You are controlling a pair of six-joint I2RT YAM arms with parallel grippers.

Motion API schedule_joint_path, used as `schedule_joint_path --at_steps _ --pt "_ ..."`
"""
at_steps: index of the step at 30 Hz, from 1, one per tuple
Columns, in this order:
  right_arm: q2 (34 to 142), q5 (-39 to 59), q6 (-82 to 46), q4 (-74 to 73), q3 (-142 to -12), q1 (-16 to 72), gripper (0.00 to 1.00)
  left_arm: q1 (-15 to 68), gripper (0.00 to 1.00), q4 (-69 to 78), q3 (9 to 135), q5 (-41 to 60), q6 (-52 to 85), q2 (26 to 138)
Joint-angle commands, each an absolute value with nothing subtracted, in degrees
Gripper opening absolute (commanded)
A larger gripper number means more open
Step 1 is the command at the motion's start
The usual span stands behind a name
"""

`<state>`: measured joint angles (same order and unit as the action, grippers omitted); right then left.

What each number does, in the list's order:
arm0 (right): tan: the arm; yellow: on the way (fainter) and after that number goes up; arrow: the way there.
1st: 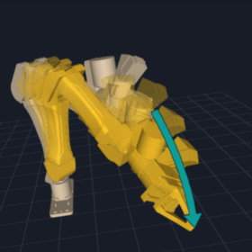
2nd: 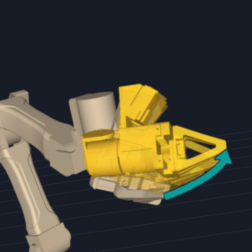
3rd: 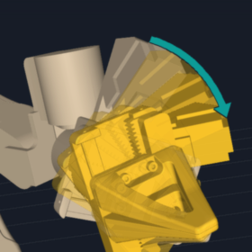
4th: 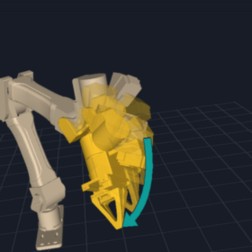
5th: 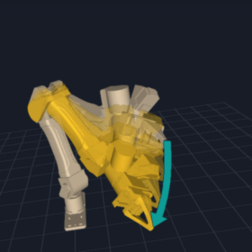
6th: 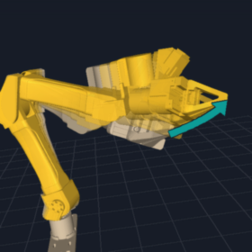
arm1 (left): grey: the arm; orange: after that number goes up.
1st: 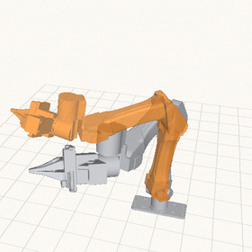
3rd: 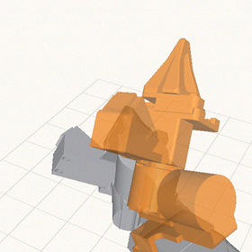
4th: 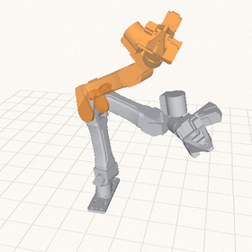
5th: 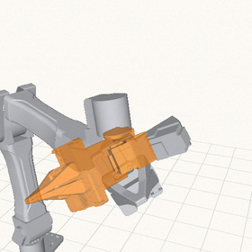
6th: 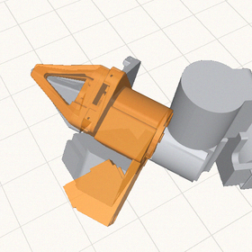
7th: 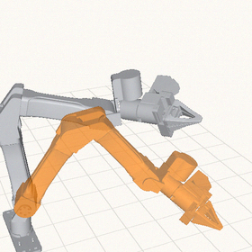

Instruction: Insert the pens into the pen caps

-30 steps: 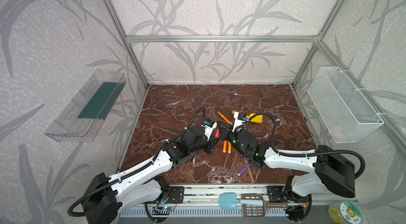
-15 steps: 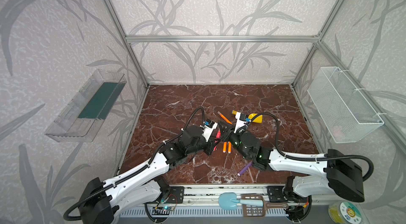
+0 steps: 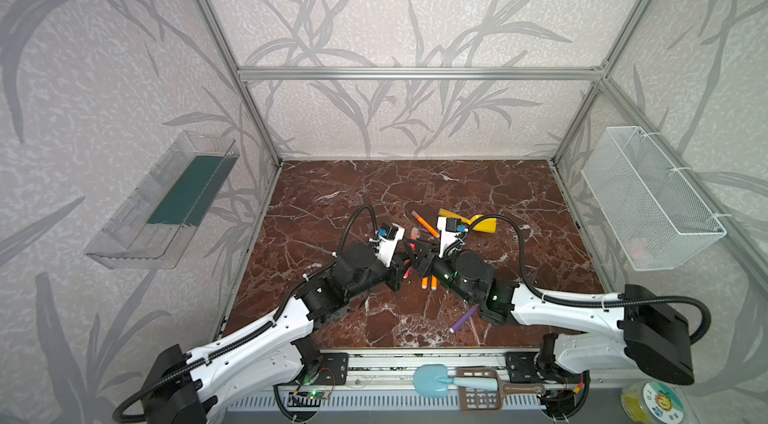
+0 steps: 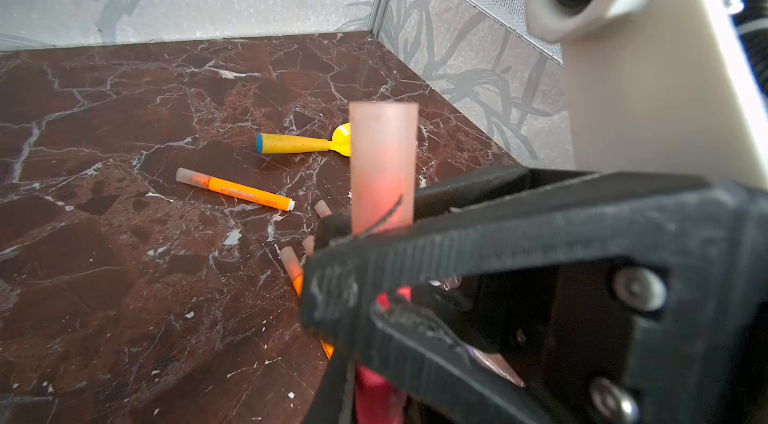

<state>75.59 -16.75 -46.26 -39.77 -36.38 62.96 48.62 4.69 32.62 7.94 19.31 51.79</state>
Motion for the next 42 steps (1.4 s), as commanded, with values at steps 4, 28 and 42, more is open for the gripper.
schedule_joint_path --at_steps 4,28,42 --pt "79.11 -13.18 -46.25 -35.66 -36.76 62.3 0.2 49.81 0.0 13.27 33.18 7.73 19.51 50.45" --pt "99.88 -15.77 -50.97 -31.68 -40.18 57.49 0.01 49.96 0.65 -3.75 20.57 -7.53 31.91 38.89" --pt "104.25 -17.95 -48.98 -29.62 -42.54 55.22 0.18 52.06 0.65 -6.69 22.2 -7.27 32.37 41.68"
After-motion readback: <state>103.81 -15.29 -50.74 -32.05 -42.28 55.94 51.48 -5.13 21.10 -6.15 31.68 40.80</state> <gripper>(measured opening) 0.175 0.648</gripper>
